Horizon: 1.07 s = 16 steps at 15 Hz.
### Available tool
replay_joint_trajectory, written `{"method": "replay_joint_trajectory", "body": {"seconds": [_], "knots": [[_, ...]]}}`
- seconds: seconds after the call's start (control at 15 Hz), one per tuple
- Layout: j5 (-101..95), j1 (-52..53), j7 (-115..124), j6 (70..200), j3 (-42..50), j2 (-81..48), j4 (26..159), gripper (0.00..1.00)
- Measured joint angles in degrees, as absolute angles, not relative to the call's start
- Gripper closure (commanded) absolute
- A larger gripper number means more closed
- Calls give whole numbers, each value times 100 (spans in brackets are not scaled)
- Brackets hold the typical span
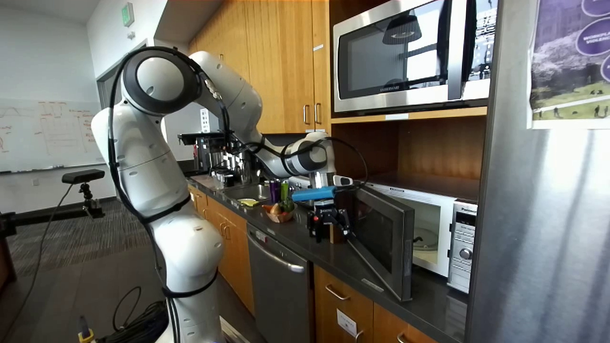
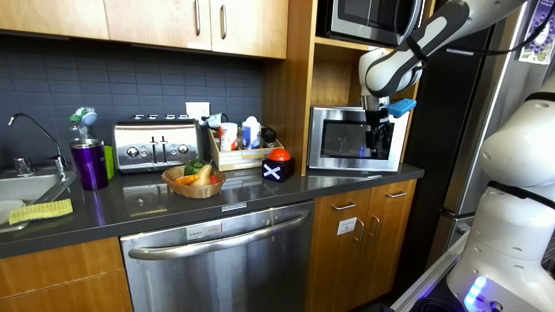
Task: Remove the pear from the basket
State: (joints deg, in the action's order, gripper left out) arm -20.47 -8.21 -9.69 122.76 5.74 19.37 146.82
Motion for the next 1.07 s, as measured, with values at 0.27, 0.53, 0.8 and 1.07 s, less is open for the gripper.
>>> {"method": "replay_joint_trajectory", "body": {"seconds": [0.27,0.53,0.8,1.07], "knots": [[-2018,-517,-941,12028,296,2335,14972,0],[-1963,-140,-938,11765,20,2649,15211,0],[-1709,348,-1054,11642,-168,2849,15252,0],[-1382,749,-1220,11654,-261,2887,15132,0]]}}
